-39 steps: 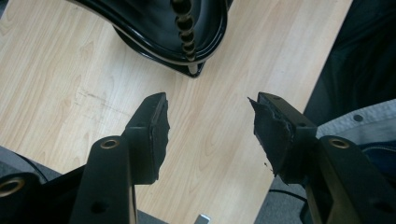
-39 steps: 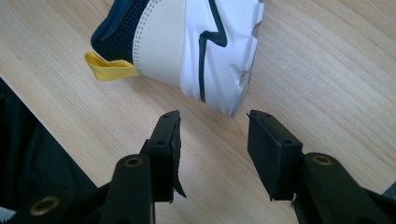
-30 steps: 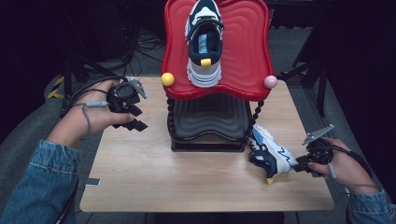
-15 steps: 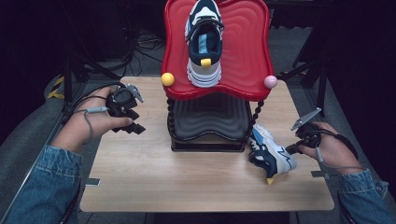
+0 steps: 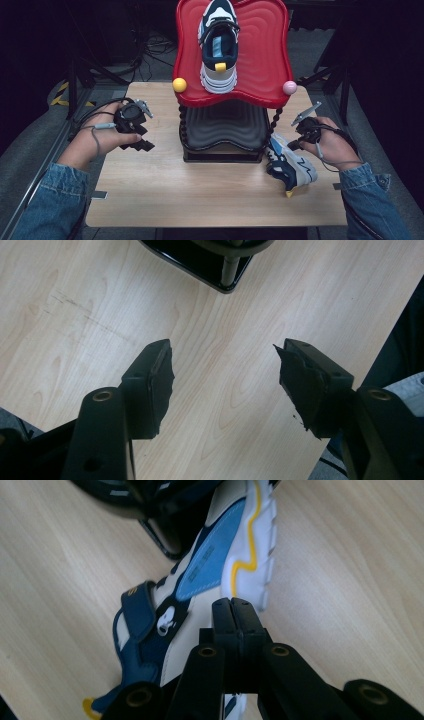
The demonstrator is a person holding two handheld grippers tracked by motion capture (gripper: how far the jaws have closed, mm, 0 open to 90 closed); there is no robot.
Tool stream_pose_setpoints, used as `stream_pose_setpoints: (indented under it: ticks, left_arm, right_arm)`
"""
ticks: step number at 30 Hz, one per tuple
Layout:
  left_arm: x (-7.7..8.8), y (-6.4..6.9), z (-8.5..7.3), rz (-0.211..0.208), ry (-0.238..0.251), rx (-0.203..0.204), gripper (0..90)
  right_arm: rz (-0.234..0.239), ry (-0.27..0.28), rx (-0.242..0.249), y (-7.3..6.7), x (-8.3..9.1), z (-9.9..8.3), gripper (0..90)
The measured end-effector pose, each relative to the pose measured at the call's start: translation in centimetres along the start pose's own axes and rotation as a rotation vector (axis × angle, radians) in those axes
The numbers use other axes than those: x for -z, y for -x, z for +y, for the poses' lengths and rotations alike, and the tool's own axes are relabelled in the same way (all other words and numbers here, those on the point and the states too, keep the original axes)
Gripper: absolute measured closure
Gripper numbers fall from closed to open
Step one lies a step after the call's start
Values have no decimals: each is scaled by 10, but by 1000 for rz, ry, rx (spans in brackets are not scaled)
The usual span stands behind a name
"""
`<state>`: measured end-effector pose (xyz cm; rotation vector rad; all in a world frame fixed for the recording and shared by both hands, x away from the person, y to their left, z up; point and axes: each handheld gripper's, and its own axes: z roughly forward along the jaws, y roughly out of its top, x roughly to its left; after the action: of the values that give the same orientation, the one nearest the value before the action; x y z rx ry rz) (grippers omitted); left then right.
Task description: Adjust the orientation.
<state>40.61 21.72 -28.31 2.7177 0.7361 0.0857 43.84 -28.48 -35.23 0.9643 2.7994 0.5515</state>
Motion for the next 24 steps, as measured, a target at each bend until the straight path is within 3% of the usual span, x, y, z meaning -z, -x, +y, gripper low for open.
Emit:
stream_pose_setpoints:
  ticks: [7,17,20,21,22,24]
  left_arm:
    - [-3,2,-7,-4,2,24,367]
    - [-10,2,-15,-19,-5,50,359]
    - [-14,2,-16,-25,-8,44,357]
    - [-15,3,-16,-28,-9,49,356]
    - [-15,3,-16,-30,-9,49,356]
    - [-15,3,-15,-26,-8,44,356]
  right_arm:
    - [37,-13,-10,10,-12,7,900]
    - [95,-14,-57,24,-13,7,900]
    - [58,-14,-86,35,-10,4,900]
    - [24,-14,-94,39,-9,2,900]
    - [-40,-17,-98,44,-8,-1,900]
    - [-77,-1,-111,50,-3,-7,900]
